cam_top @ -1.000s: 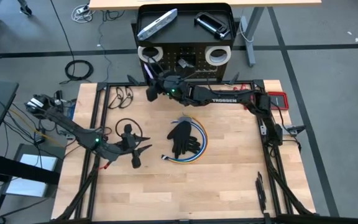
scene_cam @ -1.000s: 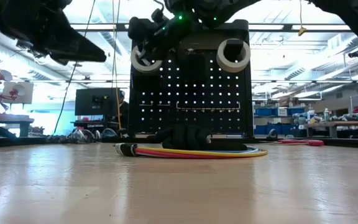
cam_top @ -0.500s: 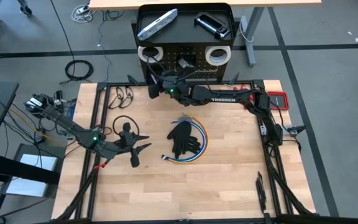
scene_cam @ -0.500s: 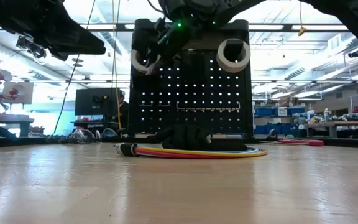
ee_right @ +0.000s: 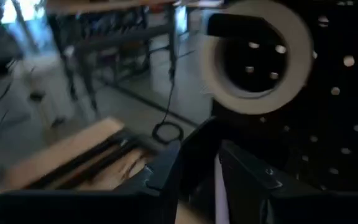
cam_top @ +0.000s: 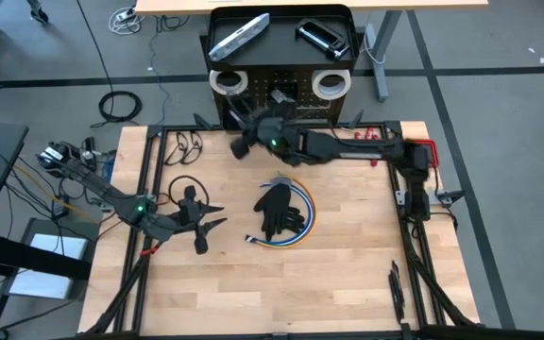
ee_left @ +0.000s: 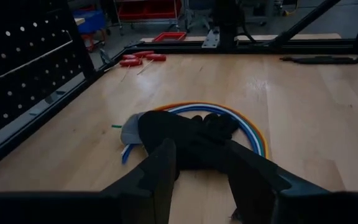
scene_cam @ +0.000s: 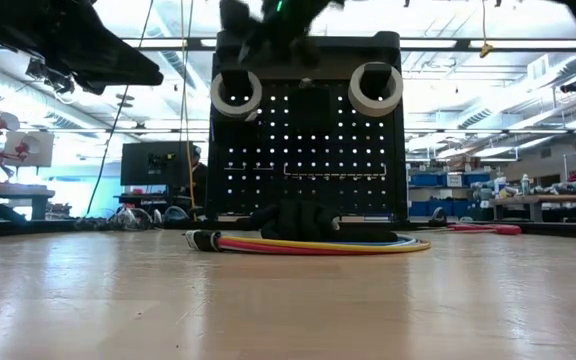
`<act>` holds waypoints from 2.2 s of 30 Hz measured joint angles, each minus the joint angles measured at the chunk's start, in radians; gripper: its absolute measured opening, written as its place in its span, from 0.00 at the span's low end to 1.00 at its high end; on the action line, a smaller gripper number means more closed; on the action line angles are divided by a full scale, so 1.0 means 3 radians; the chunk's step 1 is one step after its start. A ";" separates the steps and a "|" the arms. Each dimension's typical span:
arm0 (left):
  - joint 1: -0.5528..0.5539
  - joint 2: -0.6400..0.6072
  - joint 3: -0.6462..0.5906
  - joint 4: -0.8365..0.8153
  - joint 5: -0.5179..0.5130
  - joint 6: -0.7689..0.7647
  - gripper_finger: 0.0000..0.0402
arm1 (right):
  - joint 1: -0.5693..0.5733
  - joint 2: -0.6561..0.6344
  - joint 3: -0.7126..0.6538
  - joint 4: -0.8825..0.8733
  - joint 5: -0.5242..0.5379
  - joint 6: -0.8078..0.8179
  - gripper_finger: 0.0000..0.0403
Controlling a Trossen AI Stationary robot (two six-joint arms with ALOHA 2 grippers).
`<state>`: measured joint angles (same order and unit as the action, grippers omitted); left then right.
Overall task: Hang tools onto peg board
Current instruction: Put the purple pen into the black bin on the peg board, then put the black pen into the black bin on the peg board
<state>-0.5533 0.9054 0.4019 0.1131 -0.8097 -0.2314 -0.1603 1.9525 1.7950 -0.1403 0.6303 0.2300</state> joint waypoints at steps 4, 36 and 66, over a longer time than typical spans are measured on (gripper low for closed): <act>-0.0017 -0.0116 0.0000 -0.0107 -0.0001 -0.0017 0.36 | 0.0383 -0.0308 -0.0001 -0.0840 0.0210 -0.0060 0.30; 0.0423 0.0562 0.0000 0.1377 0.0584 0.0449 0.36 | 0.3180 -0.0686 -0.1952 -0.3280 -0.3722 0.4843 0.45; 0.0562 0.0561 0.0000 0.1048 0.0593 0.0390 0.36 | 0.2767 -0.0768 -0.3684 -0.0973 -0.4551 0.4617 0.73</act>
<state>-0.3849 1.0737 0.4019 0.4274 -0.6319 -0.1143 0.6700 1.7221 0.6897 -0.4320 -0.7349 1.6152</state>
